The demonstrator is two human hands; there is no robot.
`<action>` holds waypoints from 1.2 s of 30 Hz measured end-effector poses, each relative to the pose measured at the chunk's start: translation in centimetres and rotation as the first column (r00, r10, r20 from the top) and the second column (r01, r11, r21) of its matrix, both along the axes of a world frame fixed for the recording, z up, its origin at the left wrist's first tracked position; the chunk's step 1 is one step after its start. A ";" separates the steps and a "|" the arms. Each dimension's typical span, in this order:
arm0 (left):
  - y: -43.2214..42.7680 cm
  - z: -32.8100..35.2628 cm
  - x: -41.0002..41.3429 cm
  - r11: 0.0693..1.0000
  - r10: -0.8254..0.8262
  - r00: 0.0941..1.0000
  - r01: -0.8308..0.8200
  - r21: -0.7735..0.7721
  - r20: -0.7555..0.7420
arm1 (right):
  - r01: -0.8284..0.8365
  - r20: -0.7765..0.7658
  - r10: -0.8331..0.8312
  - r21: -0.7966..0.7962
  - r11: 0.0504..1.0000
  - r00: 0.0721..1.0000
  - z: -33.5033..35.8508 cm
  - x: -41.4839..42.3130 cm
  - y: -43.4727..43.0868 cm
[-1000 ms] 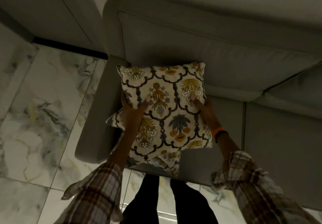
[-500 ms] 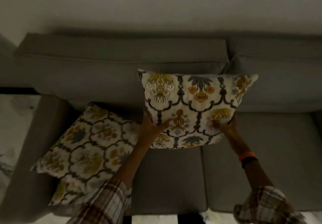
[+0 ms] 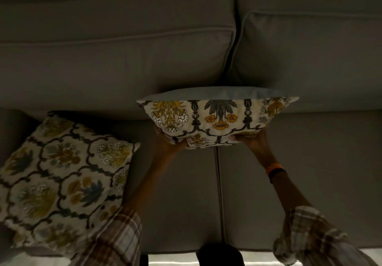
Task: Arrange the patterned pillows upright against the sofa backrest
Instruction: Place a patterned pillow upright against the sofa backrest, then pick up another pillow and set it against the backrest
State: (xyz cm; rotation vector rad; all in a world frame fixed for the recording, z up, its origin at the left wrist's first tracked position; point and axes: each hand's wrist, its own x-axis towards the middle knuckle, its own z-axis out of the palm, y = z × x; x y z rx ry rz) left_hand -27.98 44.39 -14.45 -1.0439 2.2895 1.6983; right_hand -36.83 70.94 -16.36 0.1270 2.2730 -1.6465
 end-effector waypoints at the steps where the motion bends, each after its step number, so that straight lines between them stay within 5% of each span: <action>1: 0.0 -0.1 0.1 1.000 0.002 1.000 -0.002 -0.014 0.015 | 0.026 0.000 -0.026 0.002 1.000 1.000 -0.2 0.0 0.1; 8: -0.6 -1.0 -0.3 0.994 -0.099 0.994 0.096 0.046 0.050 | 0.054 0.079 -0.059 0.058 0.997 0.995 -1.3 2.1 0.3; 13: -3.0 1.4 3.0 0.986 -0.167 0.986 0.167 -0.012 0.009 | 0.288 0.180 -0.326 0.210 0.934 0.928 -0.3 9.0 -4.9; 15: -5.4 1.8 5.4 0.962 -0.237 0.971 0.240 -0.129 0.034 | 0.279 0.260 -0.362 0.307 0.910 0.895 -0.4 12.2 -8.8; 19: -14.0 1.5 10.6 0.764 -0.447 0.888 0.442 -0.470 0.110 | 0.055 0.305 -0.143 0.280 0.958 0.941 -0.1 17.9 -20.3; 24: -28.4 1.2 13.8 0.709 -0.328 0.908 0.419 -0.568 0.261 | 0.095 0.489 -0.127 0.090 0.991 0.863 0.2 22.7 -35.4; 29: -41.5 -1.8 15.7 0.827 -0.103 0.906 0.307 -0.470 0.411 | 0.226 0.610 -0.174 -0.008 0.974 0.773 -2.5 27.0 -42.4; 32: -45.7 -2.6 15.6 0.952 -0.042 0.846 0.196 -0.236 0.531 | 0.257 0.553 -0.216 0.003 0.966 0.805 -2.4 27.2 -44.0; 36: -47.9 -1.4 15.9 0.997 0.037 0.854 -0.067 0.040 0.519 | 0.210 0.570 -0.177 0.009 0.978 0.802 -0.9 25.3 -44.1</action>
